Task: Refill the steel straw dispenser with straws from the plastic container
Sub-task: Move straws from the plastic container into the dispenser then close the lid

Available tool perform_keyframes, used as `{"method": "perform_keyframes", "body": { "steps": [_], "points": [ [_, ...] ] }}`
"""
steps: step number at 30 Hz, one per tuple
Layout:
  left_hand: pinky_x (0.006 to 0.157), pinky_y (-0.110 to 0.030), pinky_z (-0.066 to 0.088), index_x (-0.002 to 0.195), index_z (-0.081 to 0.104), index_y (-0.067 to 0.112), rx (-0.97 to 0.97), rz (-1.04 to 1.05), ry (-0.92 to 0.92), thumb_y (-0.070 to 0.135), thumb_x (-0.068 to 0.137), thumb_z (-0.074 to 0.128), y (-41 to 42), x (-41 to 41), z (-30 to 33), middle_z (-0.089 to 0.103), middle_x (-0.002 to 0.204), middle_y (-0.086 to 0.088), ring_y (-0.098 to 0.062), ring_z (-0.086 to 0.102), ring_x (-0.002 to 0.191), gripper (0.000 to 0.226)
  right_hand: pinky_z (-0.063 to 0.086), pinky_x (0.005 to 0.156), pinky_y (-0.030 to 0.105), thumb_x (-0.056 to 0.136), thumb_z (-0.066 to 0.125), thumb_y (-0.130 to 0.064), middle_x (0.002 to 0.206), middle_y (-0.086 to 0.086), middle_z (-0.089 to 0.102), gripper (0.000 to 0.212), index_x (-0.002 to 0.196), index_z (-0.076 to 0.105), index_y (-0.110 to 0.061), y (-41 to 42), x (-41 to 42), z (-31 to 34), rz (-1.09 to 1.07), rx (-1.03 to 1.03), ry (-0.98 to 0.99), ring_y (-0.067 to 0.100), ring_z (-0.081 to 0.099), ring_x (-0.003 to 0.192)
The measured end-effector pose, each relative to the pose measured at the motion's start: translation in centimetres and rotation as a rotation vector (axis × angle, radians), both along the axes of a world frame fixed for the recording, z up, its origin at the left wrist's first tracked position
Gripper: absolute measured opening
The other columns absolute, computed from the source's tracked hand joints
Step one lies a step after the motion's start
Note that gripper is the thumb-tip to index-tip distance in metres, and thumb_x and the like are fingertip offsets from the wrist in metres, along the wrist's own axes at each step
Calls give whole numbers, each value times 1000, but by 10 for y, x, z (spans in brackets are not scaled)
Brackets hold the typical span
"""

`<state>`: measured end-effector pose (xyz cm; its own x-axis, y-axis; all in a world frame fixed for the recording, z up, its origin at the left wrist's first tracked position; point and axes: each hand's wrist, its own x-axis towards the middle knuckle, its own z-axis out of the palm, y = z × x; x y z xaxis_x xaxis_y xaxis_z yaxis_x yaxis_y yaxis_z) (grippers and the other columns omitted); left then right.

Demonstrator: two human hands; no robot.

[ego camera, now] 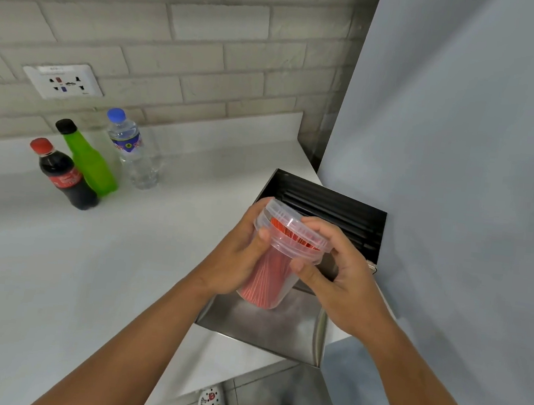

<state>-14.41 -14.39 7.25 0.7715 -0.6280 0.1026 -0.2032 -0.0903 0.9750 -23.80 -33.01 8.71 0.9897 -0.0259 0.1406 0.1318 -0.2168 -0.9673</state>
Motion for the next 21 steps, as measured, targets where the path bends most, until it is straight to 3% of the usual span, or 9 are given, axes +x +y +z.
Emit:
{"method": "perform_keyframes", "body": {
  "steps": [4,8,11,13,15,19,21],
  "points": [
    [95,-6,47,164,21,28,44,-12,38,96,77,29,-1,2,7,51,142,26,17,52,127,111,64,85,42,94,68,-53,131,-3,63,51,137,57,-27,1,3,4,-8,-21,-38,27,66,117],
    [94,-11,51,163,18,35,31,-25,55,96,77,29,0,2,9,52,137,33,14,55,126,106,62,85,31,95,66,-52,129,-5,65,50,138,58,-27,-1,5,5,2,7,-40,23,68,115],
    [94,-12,51,152,26,52,37,8,53,93,80,26,0,-1,14,56,128,38,12,59,121,83,59,84,22,96,65,-52,126,-9,67,48,136,59,-27,-1,7,7,-1,16,-53,16,69,113],
    [89,-10,52,132,35,72,43,17,48,90,84,27,-2,-2,21,59,119,41,14,62,113,52,58,83,21,95,64,-54,124,-11,68,48,135,59,-29,-1,9,8,-9,5,-59,16,69,113],
    [85,-11,53,117,42,77,34,27,42,88,85,28,-3,-2,26,62,113,39,11,65,106,36,57,85,20,95,62,-58,121,-13,69,46,134,60,-34,-1,11,10,-20,-15,-54,14,69,111],
    [84,-17,58,121,49,53,28,71,39,90,84,27,-5,-1,30,65,115,25,-1,70,105,57,55,85,18,95,59,-61,115,-13,71,45,131,61,-34,1,15,12,-57,-41,-64,13,70,108],
    [82,-22,59,122,52,36,21,83,13,90,84,25,-7,1,27,67,111,7,-11,70,97,71,55,84,17,99,58,-54,114,-13,72,42,131,64,-28,3,16,11,-78,-50,-78,11,70,107]
  ]
}}
